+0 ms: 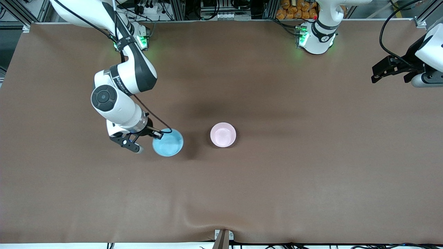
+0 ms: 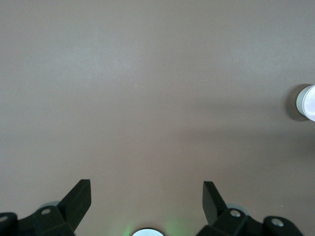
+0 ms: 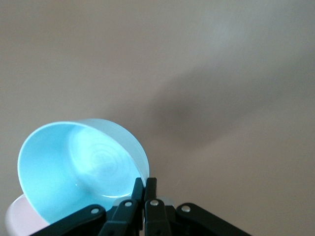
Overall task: Stack pink and blue bowls on white bowl
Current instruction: 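Carry the blue bowl with the right gripper onto the pink bowl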
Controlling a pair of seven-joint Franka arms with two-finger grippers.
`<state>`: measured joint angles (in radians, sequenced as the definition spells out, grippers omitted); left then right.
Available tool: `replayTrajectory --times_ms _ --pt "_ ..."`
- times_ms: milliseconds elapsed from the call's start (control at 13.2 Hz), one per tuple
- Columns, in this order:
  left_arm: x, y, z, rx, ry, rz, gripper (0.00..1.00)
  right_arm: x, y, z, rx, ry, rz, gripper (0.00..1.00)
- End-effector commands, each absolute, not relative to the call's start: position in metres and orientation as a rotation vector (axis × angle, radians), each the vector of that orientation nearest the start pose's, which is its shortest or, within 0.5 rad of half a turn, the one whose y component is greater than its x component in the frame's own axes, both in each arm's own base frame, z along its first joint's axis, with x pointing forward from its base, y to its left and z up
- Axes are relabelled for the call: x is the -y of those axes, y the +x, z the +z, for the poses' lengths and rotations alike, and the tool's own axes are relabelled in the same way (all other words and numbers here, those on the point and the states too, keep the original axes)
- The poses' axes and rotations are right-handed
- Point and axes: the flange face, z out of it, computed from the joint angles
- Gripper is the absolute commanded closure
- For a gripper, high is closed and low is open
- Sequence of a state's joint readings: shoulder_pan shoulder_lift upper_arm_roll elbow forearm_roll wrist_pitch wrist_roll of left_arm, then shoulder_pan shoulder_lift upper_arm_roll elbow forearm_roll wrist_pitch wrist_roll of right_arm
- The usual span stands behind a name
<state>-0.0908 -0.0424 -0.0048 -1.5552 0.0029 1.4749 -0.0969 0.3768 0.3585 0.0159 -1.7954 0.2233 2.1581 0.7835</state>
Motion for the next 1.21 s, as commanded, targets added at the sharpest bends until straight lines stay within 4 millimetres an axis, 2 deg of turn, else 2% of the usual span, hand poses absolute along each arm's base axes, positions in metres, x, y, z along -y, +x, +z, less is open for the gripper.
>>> replayTrajectory --times_ms 0,228,379,531,607,911,1138 --pt "0.051 0.530 0.651 0.001 -3.146 0.047 0.00 -0.292 0.576 0.355 -0.777 -2.779 0.274 1.00" --pt "0.050 0.527 0.656 -0.006 -3.147 0.032 0.00 -0.346 0.556 0.334 -0.774 -2.710 0.380 1.00" --pt "0.052 0.526 0.658 -0.018 -3.146 0.027 0.00 -0.367 0.557 0.325 -0.867 -2.660 0.396 1.00" --pt "0.050 0.526 0.661 -0.016 -3.148 0.018 0.00 -0.404 0.546 0.310 -0.887 -2.674 0.414 1.00" --pt "0.047 0.526 0.661 -0.011 -3.148 0.020 0.00 -0.414 0.547 0.305 -0.913 -2.665 0.392 1.00" --pt "0.049 0.526 0.661 -0.013 -3.148 0.020 0.00 -0.438 0.538 0.275 -0.913 -2.670 0.330 1.00" --pt "0.050 0.526 0.660 -0.021 -3.149 0.023 0.00 -0.433 0.540 0.270 -0.905 -2.698 0.301 1.00"
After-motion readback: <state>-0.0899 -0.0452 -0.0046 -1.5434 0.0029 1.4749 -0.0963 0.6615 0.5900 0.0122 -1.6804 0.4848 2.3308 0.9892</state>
